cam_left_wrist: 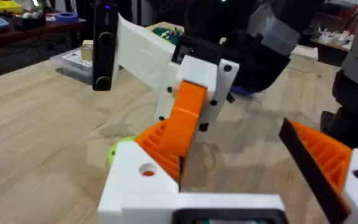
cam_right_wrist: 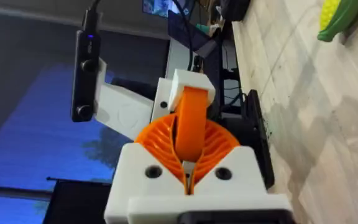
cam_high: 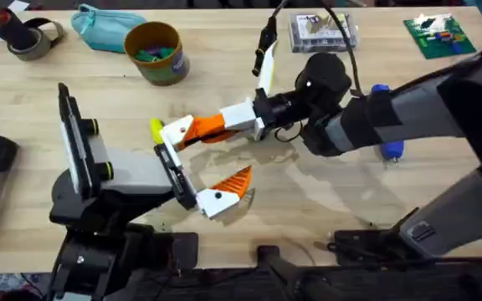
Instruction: Pick up the gripper from the table and insert it into the empty holder that is missing its gripper. Then pick up a screw, insert it into the mounting hole, and use the screwdriver to tighten it. Finally, clean up the table by picking up the vegetable and placing it into the bucket.
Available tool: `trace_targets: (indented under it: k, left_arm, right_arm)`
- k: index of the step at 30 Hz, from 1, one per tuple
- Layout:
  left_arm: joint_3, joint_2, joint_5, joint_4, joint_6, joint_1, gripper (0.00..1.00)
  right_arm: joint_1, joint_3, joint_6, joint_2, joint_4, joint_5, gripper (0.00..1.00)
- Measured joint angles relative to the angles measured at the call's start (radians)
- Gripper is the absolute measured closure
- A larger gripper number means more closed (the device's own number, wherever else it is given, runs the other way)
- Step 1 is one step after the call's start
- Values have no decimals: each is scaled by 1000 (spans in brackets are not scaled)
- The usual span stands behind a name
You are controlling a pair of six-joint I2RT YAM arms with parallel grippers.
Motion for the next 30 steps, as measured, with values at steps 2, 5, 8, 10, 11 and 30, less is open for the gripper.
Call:
trace_targets:
  k: [2, 5, 8, 10, 11, 30]
  left_arm:
    - [0, 0, 0, 0, 0, 0, 15]
    - [0, 0, 2, 0, -2, 0, 14]
    - [0, 0, 4, -1, -8, 0, 14]
    - [0, 0, 4, -1, -8, 0, 14]
    - [0, 0, 4, -1, -8, 0, 14]
    - [0, 0, 36, -3, -7, -4, 14]
  right_arm:
    - [0, 0, 0, 0, 0, 1, 977]
    - [0, -9, 0, 0, 2, 12, 977]
    - [0, -16, 0, 0, 9, 23, 977]
    - [0, -16, 0, 0, 9, 25, 977]
    - [0, -16, 0, 0, 9, 27, 977]
    - [6, -98, -2, -75, -2, 94, 977]
